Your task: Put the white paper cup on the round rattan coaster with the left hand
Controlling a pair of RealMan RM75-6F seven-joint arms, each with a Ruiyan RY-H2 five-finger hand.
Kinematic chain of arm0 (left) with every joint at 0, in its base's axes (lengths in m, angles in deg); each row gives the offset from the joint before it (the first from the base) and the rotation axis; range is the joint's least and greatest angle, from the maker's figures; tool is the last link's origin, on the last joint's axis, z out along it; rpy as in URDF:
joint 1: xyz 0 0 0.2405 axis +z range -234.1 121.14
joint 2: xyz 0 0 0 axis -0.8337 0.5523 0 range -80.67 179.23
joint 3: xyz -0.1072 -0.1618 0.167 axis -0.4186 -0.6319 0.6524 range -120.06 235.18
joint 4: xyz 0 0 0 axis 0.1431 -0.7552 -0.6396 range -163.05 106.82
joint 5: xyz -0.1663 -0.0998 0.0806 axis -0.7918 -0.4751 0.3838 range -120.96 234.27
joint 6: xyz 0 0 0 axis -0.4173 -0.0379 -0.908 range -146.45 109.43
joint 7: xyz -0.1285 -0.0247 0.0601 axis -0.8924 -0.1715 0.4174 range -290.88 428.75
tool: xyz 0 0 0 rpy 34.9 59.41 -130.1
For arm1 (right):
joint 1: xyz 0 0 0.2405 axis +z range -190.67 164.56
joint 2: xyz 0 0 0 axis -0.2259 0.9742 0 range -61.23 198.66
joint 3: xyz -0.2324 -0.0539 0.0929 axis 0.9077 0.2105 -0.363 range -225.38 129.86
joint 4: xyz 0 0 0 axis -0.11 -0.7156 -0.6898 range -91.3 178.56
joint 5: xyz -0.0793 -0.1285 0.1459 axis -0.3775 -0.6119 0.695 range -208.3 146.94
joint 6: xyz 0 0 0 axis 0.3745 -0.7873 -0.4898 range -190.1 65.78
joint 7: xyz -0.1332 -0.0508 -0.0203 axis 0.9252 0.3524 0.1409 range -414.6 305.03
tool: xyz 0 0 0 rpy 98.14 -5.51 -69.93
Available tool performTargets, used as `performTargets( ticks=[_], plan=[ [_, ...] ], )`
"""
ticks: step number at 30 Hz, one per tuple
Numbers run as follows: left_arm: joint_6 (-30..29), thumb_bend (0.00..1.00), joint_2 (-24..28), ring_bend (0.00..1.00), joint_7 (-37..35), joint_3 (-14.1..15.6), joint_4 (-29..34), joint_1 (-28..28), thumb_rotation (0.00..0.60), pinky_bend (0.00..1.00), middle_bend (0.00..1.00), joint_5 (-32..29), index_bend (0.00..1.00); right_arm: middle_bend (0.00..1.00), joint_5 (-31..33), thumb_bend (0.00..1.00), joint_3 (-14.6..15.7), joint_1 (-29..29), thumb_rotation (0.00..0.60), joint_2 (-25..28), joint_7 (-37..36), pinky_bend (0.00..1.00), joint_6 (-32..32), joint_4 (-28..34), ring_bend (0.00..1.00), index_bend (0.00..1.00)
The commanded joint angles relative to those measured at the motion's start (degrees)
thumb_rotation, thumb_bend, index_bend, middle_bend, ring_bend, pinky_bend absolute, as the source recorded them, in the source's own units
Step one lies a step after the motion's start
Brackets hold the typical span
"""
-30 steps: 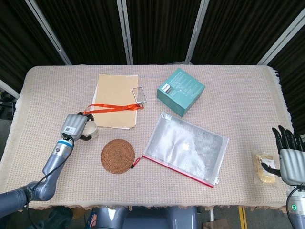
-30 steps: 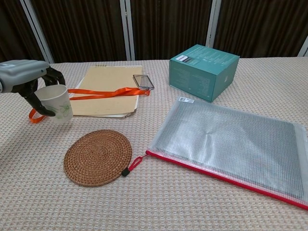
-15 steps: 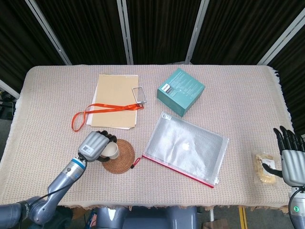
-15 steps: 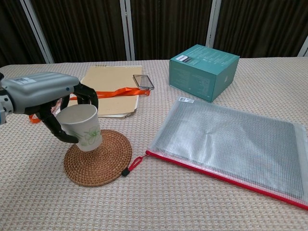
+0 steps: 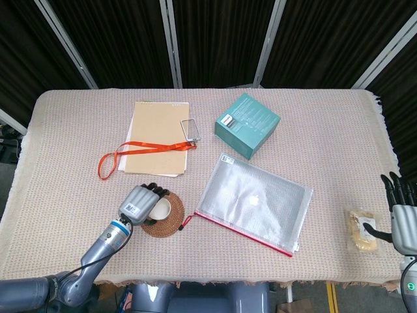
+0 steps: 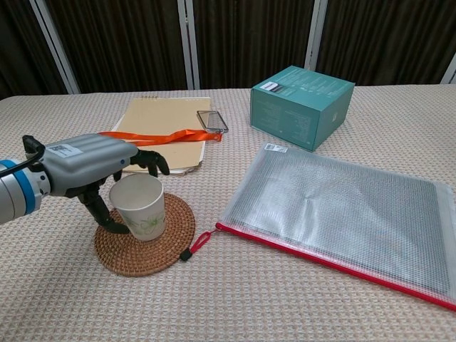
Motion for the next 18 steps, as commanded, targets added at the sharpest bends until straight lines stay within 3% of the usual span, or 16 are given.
performTargets(
  ticks=[1, 5, 9, 14, 18],
  plan=[
    [-0.1, 0.0, 1.4, 0.0, -1.2, 0.4, 1.7, 0.1, 0.6, 0.08, 0.0, 0.8, 0.0, 0.0, -0.1, 0.0, 0.1, -0.1, 0.6, 0.1, 0.0, 0.0, -0.1, 0.1, 0.0, 0.0],
    [-2.6, 0.0, 6.1, 0.0, -5.1, 0.5, 6.8, 1.6, 0.6, 0.05, 0.0, 4.2, 0.0, 0.0, -0.7, 0.0, 0.3, -0.1, 0.6, 0.2, -0.1, 0.0, -0.3, 0.5, 0.0, 0.0],
    [-9.3, 0.0, 12.8, 0.0, -6.6, 1.5, 12.3, 5.3, 0.6, 0.01, 0.0, 8.1, 0.0, 0.0, -1.7, 0.0, 0.8, -0.1, 0.6, 0.2, 0.1, 0.0, -0.5, 0.6, 0.0, 0.0],
    [-21.8, 0.0, 18.8, 0.0, -6.8, 4.4, 14.8, 13.2, 0.6, 0.0, 0.0, 13.0, 0.0, 0.0, -2.8, 0.0, 1.3, -0.3, 0.6, 0.3, -0.1, 0.0, -0.7, 0.9, 0.0, 0.0],
    [-28.4, 0.0, 21.4, 0.0, -10.8, 6.9, 12.8, 18.6, 0.6, 0.0, 0.0, 16.3, 0.0, 0.0, -2.9, 0.0, 1.7, -0.6, 0.6, 0.1, 0.2, 0.0, -1.0, 0.8, 0.0, 0.0]
  ],
)
